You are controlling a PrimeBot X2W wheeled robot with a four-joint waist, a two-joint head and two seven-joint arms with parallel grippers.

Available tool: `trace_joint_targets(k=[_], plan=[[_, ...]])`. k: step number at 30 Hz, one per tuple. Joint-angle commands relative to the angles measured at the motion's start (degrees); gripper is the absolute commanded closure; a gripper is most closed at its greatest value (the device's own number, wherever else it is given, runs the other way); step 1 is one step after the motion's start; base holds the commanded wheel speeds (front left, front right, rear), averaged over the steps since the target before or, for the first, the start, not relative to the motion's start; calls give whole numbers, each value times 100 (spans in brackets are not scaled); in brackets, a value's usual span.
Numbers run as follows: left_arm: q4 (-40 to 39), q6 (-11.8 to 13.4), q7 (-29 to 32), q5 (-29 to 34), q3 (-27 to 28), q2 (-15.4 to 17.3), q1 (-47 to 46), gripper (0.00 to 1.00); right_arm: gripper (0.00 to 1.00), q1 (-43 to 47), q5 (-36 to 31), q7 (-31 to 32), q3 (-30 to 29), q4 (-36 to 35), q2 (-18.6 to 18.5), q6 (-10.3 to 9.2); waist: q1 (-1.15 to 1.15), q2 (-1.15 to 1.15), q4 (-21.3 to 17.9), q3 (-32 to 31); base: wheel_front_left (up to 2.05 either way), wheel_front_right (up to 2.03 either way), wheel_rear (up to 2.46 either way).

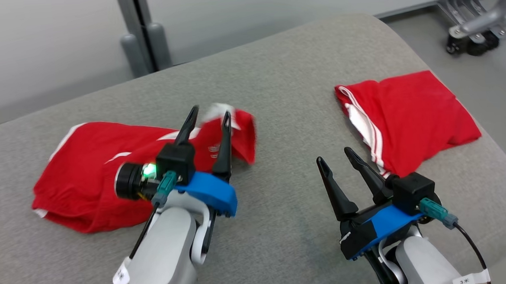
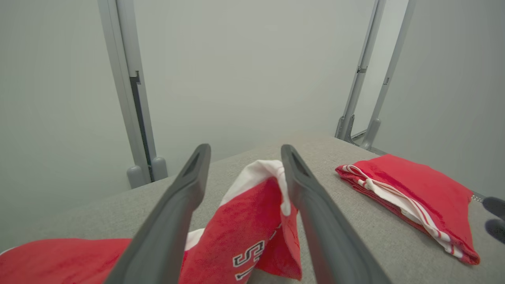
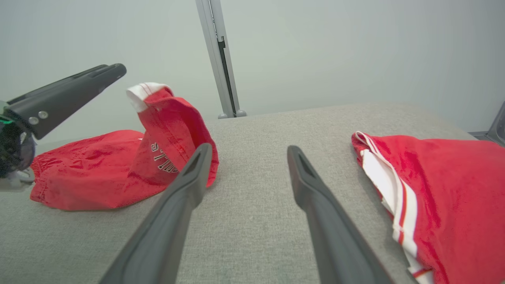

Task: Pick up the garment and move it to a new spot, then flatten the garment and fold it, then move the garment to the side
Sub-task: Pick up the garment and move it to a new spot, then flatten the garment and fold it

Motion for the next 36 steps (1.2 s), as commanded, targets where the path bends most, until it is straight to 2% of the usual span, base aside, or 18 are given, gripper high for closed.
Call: trace_joint_targets(k=[1, 6, 18, 27, 36], plan=[[75, 53, -12, -49, 55, 14, 178, 0, 0, 54, -15, -23, -22, 8, -6, 1, 0, 0, 119, -38, 0, 0, 0], [171, 153, -12, -25, 390, 16, 711, 0, 0, 161, -89, -23, -131, 61, -6, 1, 0, 0, 566, -272, 0, 0, 0], [-349, 348, -12, 391, 1762, 104, 2205, 0, 0, 560, -305, -24, -638, 233, -7, 1, 0, 0, 1418, -857, 0, 0, 0], [-581, 329, -12, 636, 2361, 41, 2974, 0, 0, 786, -423, -24, -990, 344, -8, 1, 0, 0, 1621, -998, 0, 0, 0], [-601, 178, -12, 663, 2490, 8, 2913, 0, 0, 786, -440, -23, -1053, 320, -7, 1, 0, 0, 1622, -925, 0, 0, 0]])
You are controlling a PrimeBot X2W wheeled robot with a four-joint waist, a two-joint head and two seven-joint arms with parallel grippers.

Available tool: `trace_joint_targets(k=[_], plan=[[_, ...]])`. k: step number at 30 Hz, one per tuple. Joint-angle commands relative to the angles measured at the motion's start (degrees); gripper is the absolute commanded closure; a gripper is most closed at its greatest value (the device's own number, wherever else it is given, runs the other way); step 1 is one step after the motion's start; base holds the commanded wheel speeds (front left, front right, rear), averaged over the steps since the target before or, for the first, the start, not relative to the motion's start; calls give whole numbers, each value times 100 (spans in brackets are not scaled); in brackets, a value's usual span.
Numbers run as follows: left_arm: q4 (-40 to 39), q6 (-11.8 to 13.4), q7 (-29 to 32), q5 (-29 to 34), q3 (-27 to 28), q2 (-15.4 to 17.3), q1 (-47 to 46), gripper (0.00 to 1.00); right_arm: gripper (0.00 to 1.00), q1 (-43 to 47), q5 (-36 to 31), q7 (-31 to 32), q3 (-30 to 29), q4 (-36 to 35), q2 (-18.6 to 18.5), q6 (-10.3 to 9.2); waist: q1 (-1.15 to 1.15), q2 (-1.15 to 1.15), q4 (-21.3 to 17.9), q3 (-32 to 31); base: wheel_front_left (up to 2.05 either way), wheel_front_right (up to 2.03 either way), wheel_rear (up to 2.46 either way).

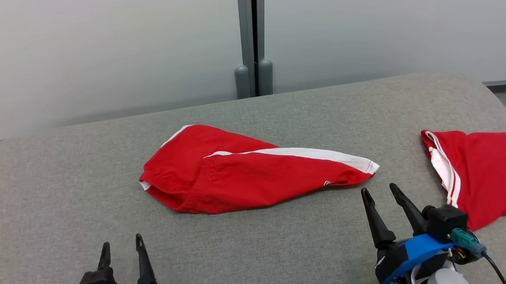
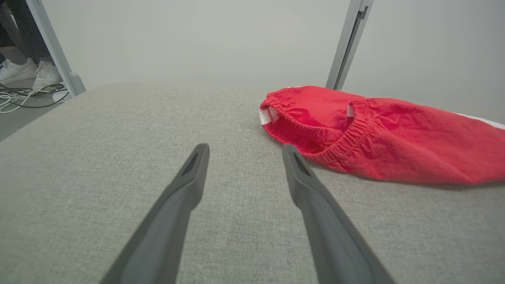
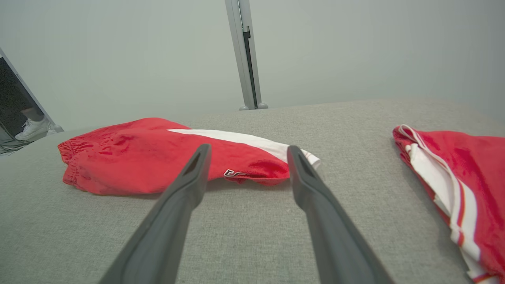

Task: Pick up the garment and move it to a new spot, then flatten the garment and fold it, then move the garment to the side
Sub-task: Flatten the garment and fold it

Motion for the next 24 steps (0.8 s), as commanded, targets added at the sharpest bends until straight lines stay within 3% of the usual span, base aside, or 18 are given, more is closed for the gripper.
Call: trace_joint_targets(k=[1, 8, 14, 24], plan=[[-13, -79, -12, -89, -66, -15, -164, 0, 0, -8, -22, -23, 22, -30, -14, 1, 0, 0, -41, 47, 0, 0, 0], [353, -584, -12, -622, -468, -12, -1193, 0, 0, -243, 41, -24, 155, -118, -13, 1, 0, 0, -263, 530, 0, 0, 0], [1336, -929, -11, -1213, -661, -14, -2383, 0, 0, -392, 96, -23, 231, -128, -12, 1, 0, 0, -499, 928, 0, 0, 0], [2759, -1216, 485, -1941, -1036, -12, -3608, 0, 0, -558, 142, -24, 213, -145, -12, 1, 0, 0, -660, 1250, 0, 0, 0]])
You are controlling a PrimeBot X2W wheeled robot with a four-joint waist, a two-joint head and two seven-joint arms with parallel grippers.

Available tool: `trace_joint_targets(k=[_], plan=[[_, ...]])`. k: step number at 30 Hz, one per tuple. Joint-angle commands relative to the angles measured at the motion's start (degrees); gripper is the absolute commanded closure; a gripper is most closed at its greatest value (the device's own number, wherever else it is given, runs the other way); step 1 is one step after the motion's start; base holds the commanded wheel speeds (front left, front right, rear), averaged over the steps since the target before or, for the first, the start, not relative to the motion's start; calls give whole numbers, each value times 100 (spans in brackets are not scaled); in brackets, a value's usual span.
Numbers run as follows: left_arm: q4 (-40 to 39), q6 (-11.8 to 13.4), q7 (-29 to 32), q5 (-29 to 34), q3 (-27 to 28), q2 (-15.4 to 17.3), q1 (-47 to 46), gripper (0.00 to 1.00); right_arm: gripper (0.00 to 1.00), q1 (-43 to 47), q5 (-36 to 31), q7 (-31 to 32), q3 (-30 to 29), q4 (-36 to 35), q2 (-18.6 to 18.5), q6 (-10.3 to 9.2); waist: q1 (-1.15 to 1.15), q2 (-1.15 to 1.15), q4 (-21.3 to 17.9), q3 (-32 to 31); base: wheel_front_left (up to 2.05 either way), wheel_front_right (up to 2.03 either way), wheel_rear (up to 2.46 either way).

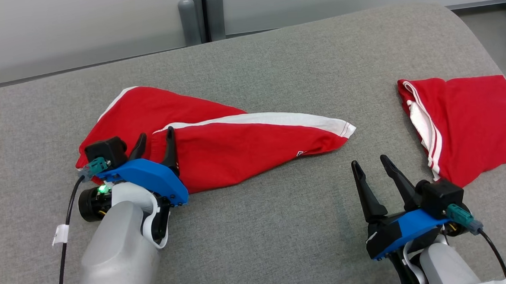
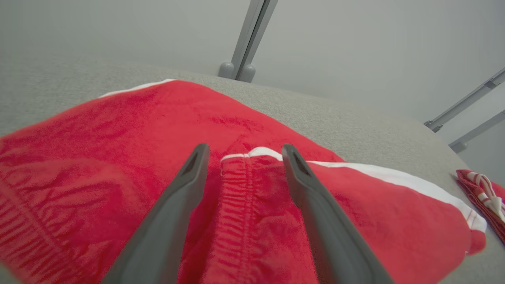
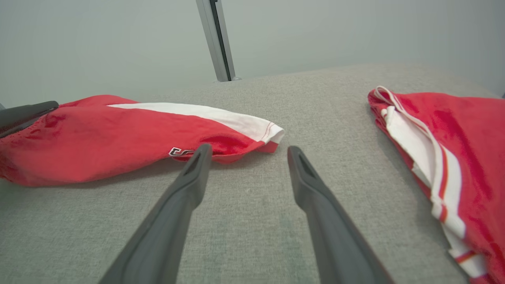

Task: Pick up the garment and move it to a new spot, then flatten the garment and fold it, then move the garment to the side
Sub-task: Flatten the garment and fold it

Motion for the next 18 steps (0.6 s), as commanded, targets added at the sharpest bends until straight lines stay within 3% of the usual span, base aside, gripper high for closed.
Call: trace_joint_targets(k=[1, 9, 10, 11, 12, 13, 14, 18], plan=[[116, -35, 37, -53, -49, -1, -128, 0, 0, -94, 35, -24, -10, -16, -13, 1, -1, -1, -1, 17, 0, 0, 0], [589, -93, -14, -476, -562, -1, -318, 0, 0, -148, 16, -24, -13, -4, -14, 1, -1, -1, 71, 38, 0, 0, 0], [597, -101, -42, -492, -660, -1, -311, 5, 0, -150, 21, -24, -5, -3, -13, 1, -1, -1, 88, 33, 0, 0, 0], [605, -106, -73, -548, -760, -1, -291, 37, 0, -143, 26, -24, -6, -8, -14, 1, -1, -1, 111, 26, 0, 0, 0], [608, -110, -103, -597, -837, -1, -264, 58, 0, -137, 34, -23, 8, -10, -12, 1, -1, -1, 129, 19, 0, 0, 0], [585, -114, -142, -627, -941, -1, -244, 91, 0, -131, 38, -24, 10, -11, -14, 1, -1, -1, 152, 7, 0, 0, 0], [567, -117, -178, -649, -1045, -1, -216, 100, 0, -121, 46, -24, 3, -11, -13, 1, -1, -1, 182, -10, 0, 0, 0], [383, -117, -347, -852, -1407, -1, -46, 100, 0, -36, 34, -24, -24, 25, -14, 1, -1, -1, 318, -128, 0, 0, 0]])
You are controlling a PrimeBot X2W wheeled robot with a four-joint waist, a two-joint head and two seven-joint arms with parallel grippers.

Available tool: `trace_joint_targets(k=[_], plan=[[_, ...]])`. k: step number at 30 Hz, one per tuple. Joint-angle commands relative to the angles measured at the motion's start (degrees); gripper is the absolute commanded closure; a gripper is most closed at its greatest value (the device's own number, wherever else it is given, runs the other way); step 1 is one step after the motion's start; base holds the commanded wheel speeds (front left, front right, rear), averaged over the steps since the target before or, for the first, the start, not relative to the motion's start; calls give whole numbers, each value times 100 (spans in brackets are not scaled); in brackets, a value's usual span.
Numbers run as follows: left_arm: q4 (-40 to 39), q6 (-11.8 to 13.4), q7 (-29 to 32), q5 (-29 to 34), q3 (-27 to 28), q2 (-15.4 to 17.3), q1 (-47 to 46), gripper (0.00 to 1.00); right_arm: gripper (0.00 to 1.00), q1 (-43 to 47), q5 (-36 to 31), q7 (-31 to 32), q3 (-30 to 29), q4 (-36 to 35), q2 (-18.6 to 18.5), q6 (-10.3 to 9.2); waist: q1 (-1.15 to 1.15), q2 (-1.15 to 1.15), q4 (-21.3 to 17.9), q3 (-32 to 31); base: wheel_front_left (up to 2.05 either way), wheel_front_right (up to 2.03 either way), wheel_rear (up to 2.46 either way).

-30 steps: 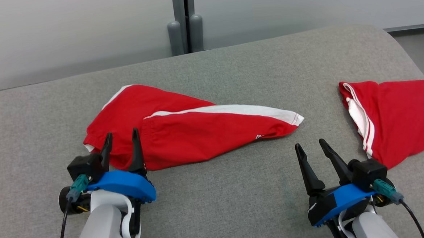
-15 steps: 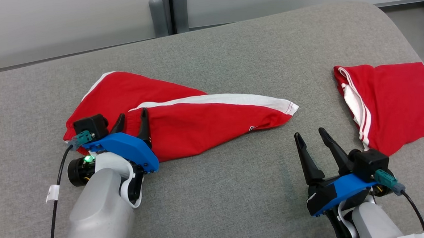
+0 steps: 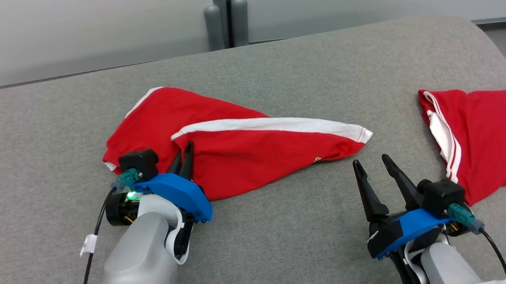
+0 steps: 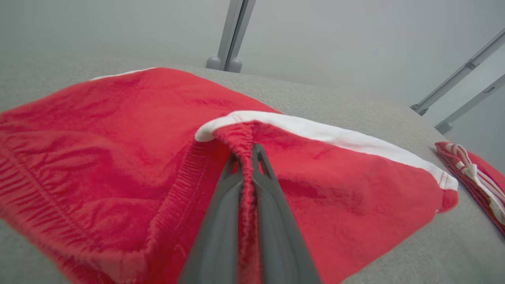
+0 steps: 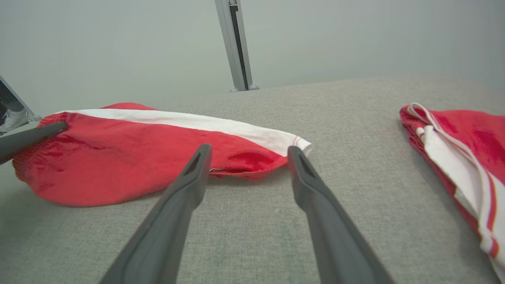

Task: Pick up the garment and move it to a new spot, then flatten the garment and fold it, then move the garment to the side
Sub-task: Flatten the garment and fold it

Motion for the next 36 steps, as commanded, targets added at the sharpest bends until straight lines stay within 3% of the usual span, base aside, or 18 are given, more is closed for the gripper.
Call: trace_joint_targets(k=[1, 8, 19, 21, 22, 23, 24, 25, 33, 36], plan=[[-86, -42, -76, -52, -108, 0, 106, 100, 0, 61, 15, -24, -41, 24, -14, 1, 0, -1, 67, -56, 0, 0, 0], [-518, -22, -187, -10, -547, 2, 709, 100, 0, 291, -25, -24, -194, 119, -13, 1, 0, -1, 490, -471, 0, 0, 0], [-730, 216, -188, 187, -66, 66, 2060, 97, 0, 601, -38, -24, -172, 336, -14, 1, 0, -1, 757, -972, 0, 0, 0], [-790, 267, -188, 243, 116, 106, 2216, 64, 0, 631, -53, -23, -160, 353, -14, 1, 0, -1, 743, -1015, 0, 0, 0], [-826, 280, -188, 281, 191, 109, 2286, 57, 0, 631, -65, -24, -159, 354, -15, 1, 0, -1, 736, -1030, 0, 0, 0], [-889, 327, -188, 315, 295, 112, 2327, 40, 0, 641, -76, -24, -158, 350, -16, 1, 0, -1, 728, -1047, 0, 0, 0], [-971, 375, -188, 352, 414, 130, 2371, 8, 0, 660, -78, -23, -159, 349, -15, 1, 0, -1, 717, -1059, 0, 0, 0], [-1052, 422, -188, 398, 554, 164, 2428, 0, 0, 677, -93, -24, -175, 345, -14, 1, 0, -1, 702, -1071, 0, 0, 0], [-2546, 1047, -189, 1630, 1585, 235, 3074, 0, 0, 756, -259, -23, -420, 2, -14, 1, 0, -1, 605, -1087, 0, 0, 0], [-3000, 1145, -188, 2133, 1794, 172, 3322, 0, 0, 807, -412, -24, -457, -136, -12, 1, 0, -1, 588, -1090, 0, 0, 0]])
